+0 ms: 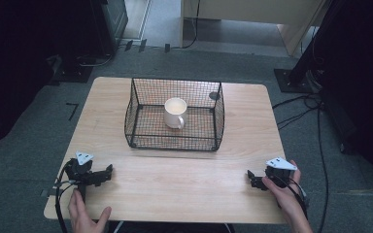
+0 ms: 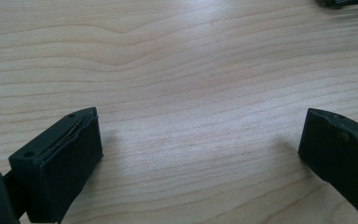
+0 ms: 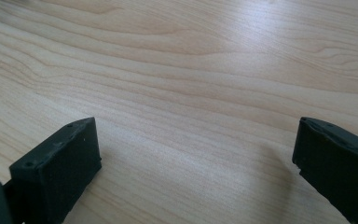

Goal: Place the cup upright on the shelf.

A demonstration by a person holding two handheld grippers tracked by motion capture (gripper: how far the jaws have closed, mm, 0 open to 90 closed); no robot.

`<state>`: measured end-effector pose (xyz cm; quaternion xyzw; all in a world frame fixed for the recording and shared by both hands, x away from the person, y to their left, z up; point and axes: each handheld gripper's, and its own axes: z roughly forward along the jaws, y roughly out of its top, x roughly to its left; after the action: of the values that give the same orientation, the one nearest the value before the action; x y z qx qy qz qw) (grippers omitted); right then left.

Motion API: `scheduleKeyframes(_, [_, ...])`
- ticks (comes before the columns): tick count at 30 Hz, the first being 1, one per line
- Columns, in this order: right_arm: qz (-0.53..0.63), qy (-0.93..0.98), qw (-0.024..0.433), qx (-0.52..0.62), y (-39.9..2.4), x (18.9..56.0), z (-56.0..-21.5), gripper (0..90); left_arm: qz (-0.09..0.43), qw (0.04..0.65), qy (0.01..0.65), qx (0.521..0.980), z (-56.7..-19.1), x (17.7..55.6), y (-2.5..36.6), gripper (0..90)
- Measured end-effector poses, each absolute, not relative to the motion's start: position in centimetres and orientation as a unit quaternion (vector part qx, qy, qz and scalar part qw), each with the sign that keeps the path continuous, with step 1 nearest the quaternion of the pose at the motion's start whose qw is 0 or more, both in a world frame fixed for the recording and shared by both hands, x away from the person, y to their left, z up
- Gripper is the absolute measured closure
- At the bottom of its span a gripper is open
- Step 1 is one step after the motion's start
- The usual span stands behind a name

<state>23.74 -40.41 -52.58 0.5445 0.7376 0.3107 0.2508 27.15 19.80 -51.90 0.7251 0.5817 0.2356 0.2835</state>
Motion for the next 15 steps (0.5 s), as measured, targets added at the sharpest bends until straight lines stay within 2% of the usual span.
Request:
scheduleKeyframes(5, [0.318, 0.738, 0.221, 0.553, -40.94, 23.74, -52.65, 0.5, 0.236, 0.283, 0.582, 0.725, -51.9, 27.15, 19.8, 0.0])
scheduleKeyframes(15, [0.316, 0.738, 0.221, 0.554, -41.16, 23.57, -52.67, 0.0, 0.236, 0.284, 0.582, 0.725, -51.91, 27.15, 19.79, 0.0])
